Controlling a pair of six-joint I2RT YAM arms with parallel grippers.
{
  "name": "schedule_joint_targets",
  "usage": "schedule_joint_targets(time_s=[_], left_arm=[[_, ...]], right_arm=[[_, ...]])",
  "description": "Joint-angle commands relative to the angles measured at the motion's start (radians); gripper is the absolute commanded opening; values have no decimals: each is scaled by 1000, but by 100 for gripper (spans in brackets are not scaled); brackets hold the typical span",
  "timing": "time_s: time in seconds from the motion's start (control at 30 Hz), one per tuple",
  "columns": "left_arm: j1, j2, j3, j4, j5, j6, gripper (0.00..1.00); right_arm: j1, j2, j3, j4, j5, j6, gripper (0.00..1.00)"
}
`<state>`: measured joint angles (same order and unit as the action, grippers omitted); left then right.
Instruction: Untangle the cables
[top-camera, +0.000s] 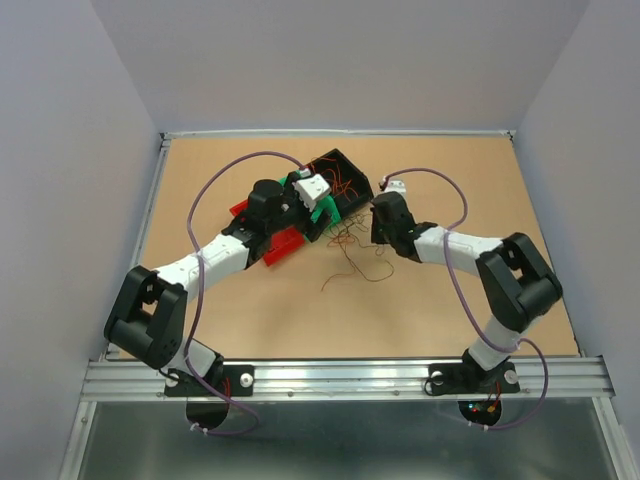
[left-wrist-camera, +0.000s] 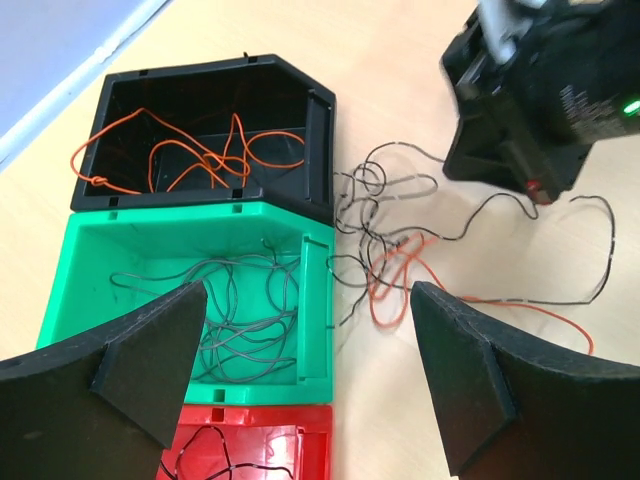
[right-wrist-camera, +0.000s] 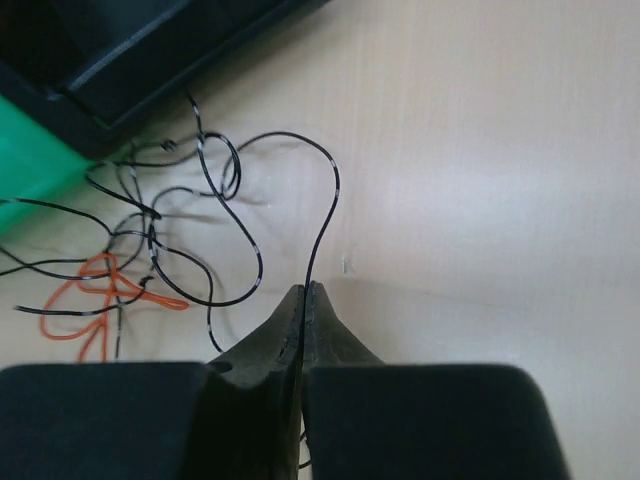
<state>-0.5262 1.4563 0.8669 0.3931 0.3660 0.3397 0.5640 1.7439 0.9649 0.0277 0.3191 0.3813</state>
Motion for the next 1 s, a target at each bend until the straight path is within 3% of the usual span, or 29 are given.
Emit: schedule_joint_targets(time_s=[0.0, 0.33, 0.5, 0.7, 0.8, 0.97], left_arm=[[0, -71, 9, 49, 37, 16, 95], [0, -157, -42, 78, 138, 30, 93], [0, -183, -62, 90, 238, 30, 95], [3, -290, -130, 159, 289, 6, 96], [8, -361, -173, 239, 263, -30, 99], [8, -343, -174, 262, 336, -57, 99]], right_arm=[[0, -286, -118, 44, 46, 8, 1], [5, -975, -408, 48, -153, 8, 1], [5, -1141, -416, 49, -258, -4, 1], [5, -1146, -290, 32, -354, -31, 1], [5, -1072, -148, -14, -347, -57, 1], [5, -933, 91, -25, -482, -53, 1]])
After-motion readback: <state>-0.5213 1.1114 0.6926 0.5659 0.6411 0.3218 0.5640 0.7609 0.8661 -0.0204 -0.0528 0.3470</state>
